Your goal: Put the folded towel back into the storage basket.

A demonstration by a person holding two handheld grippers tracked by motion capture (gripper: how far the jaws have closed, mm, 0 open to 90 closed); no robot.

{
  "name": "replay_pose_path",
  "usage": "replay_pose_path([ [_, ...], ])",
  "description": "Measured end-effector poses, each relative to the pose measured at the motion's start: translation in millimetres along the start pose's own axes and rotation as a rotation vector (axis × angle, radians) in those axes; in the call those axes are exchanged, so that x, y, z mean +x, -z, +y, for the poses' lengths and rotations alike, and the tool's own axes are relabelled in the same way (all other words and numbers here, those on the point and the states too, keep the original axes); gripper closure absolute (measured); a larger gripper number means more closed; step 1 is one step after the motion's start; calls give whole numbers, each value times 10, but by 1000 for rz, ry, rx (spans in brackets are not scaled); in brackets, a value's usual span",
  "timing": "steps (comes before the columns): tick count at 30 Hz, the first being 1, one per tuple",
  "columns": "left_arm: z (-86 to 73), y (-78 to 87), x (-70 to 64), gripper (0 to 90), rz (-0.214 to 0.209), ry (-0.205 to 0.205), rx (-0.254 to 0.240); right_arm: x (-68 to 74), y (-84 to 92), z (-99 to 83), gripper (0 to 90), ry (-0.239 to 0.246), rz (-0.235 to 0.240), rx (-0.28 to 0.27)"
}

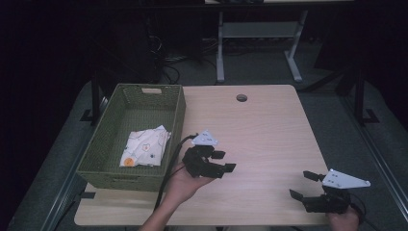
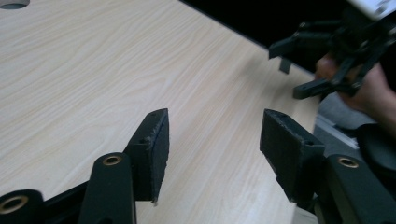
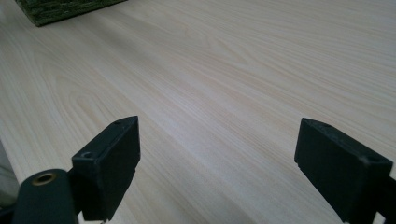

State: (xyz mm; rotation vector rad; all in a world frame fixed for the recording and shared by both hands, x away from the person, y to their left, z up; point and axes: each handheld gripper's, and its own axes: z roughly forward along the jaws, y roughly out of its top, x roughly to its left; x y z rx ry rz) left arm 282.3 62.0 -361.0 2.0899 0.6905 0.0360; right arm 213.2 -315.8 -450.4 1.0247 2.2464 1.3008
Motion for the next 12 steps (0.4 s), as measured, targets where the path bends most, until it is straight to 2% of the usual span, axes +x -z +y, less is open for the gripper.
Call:
replay_pose_path([
  [2, -26, -65, -39, 430, 14, -11, 11, 3, 4, 1, 136, -3, 0, 1],
  [4, -56, -122, -56, 430, 0, -6, 16, 0, -1, -1, 136, -4, 2, 4],
  [7, -102, -214, -81, 413, 16, -19, 38, -2, -6, -4, 136, -3, 4, 5],
  [9, -124, -254, -84, 399, 7, -12, 39, -1, 0, -4, 136, -2, 3, 5],
  [12, -131, -280, -104, 391, 2, -25, 48, -4, 10, -9, 136, -9, 1, 0],
])
